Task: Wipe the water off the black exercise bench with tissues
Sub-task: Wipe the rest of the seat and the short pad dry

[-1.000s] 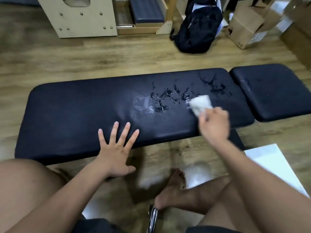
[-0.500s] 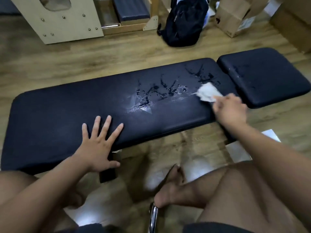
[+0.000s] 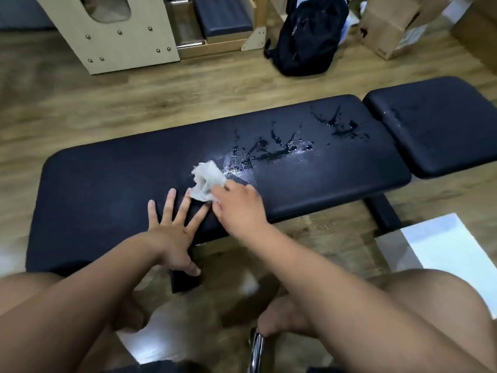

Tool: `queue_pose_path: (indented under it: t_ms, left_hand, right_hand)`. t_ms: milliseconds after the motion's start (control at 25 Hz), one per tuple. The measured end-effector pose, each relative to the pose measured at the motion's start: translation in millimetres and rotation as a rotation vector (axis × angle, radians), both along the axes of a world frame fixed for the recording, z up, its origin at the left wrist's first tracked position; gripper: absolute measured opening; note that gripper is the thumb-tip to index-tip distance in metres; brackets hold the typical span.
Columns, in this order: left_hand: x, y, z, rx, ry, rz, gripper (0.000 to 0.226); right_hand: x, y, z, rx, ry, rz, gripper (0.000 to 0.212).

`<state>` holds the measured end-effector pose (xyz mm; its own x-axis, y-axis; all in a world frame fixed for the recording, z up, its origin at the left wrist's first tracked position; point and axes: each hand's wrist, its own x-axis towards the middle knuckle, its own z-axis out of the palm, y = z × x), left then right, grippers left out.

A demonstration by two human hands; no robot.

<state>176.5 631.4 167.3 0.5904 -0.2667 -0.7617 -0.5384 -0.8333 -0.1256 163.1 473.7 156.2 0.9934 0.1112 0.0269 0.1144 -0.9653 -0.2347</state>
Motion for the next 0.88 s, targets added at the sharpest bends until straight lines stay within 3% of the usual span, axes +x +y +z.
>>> queue_pose_path:
  t_ms: [80, 240, 360, 440, 560, 680, 800, 880]
  left_hand:
    - [-1.2, 1.9, 1.4, -0.006, 0.009, -0.001, 0.139]
    - [2.9, 3.5, -4.1, -0.021, 0.039, -0.011, 0.14]
    - [4.3, 3.4, -3.4, -0.008, 0.056, -0.006, 0.141]
    - [4.7, 3.3, -5.4, 0.004, 0.058, -0.008, 0.14]
    - [3.2, -0.2, 0.7, 0.027, 0.06, -0.007, 0.138]
    - [-0.1, -0.3, -1.4, 0.042, 0.054, -0.011, 0.133]
    - [0.2, 2.6, -1.0, -0.006, 0.037, -0.006, 0.135]
    - [0.8, 5.8, -2.2, -0.042, 0.03, -0.002, 0.137]
  right_hand:
    - [4.0, -56.1, -3.2, -0.129, -0.017, -0.022, 0.022]
    - [-8.9, -248.7, 10.1, -0.236, -0.008, -0.666, 0.026]
    - [-4.8, -274.7, 18.9, -0.159, 0.033, -0.894, 0.037]
    - [3.7, -212.2, 10.5, -0.115, -0.054, -0.801, 0.036]
    - [11.4, -71.9, -8.4, 0.002, -0.156, -0.47, 0.031]
    - [1.0, 22.3, -8.8, 0.06, -0.052, -0.056, 0.037]
    - [1.7, -46.2, -8.1, -0.049, -0.147, 0.093, 0.038]
    - [0.0, -135.3, -10.0, -0.19, -0.161, -0.11, 0.04]
